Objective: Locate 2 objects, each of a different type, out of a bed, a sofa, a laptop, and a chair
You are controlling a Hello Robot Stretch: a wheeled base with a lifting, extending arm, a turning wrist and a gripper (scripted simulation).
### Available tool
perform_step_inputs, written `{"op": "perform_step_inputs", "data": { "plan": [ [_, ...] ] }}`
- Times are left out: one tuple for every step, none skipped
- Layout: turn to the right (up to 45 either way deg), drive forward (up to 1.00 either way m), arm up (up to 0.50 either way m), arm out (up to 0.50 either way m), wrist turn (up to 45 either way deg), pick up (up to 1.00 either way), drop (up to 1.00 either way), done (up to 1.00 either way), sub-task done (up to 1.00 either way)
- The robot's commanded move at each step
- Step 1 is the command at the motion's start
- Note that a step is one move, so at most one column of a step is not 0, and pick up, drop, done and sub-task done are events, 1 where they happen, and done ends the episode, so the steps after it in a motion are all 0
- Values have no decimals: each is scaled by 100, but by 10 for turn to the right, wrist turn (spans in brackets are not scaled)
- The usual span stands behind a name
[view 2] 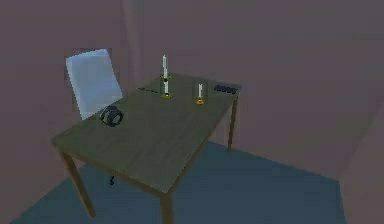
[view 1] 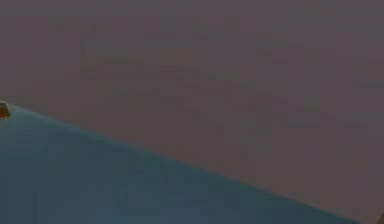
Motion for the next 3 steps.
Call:
{"op": "perform_step_inputs", "data": {
  "plan": [
    [240,0,0,0,0,0,0,0,0],
    [0,75,0,0,0,0,0,0,0],
    [450,0,0,0,0,0,0,0,0]
  ]
}}
